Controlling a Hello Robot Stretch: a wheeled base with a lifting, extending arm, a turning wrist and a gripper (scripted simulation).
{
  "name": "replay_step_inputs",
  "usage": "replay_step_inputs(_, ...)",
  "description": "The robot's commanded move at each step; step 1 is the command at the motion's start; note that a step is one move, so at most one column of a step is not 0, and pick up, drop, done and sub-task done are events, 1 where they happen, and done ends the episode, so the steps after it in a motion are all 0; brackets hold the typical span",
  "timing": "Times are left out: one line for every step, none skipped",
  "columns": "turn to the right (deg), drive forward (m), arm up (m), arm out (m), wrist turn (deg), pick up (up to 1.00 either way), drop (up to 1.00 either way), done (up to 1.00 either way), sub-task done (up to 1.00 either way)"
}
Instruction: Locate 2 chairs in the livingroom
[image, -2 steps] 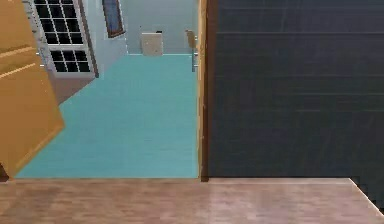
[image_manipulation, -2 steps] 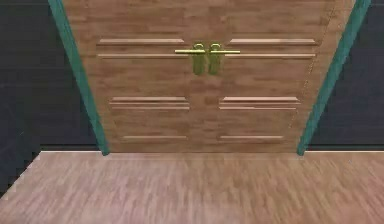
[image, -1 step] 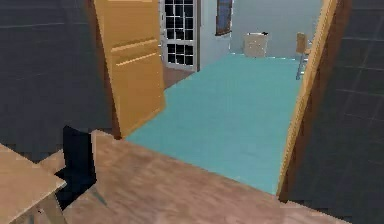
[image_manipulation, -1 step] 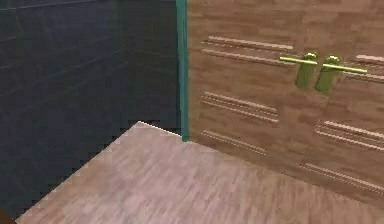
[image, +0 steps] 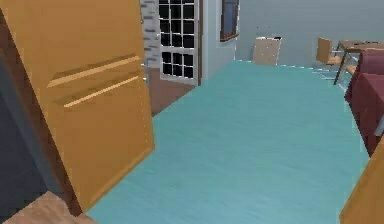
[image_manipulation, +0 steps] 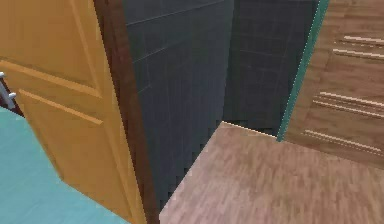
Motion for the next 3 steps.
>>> replay_step_inputs(-6.0, 0.00, 0.00, 0.00, 0.0, 0.00, 0.00, 0.00, 0.00)
replay_step_inputs(0.0, 0.10, 0.00, 0.00, 0.0, 0.00, 0.00, 0.00, 0.00)
replay_step_inputs(30.0, 0.00, 0.00, 0.00, 0.0, 0.00, 0.00, 0.00, 0.00)
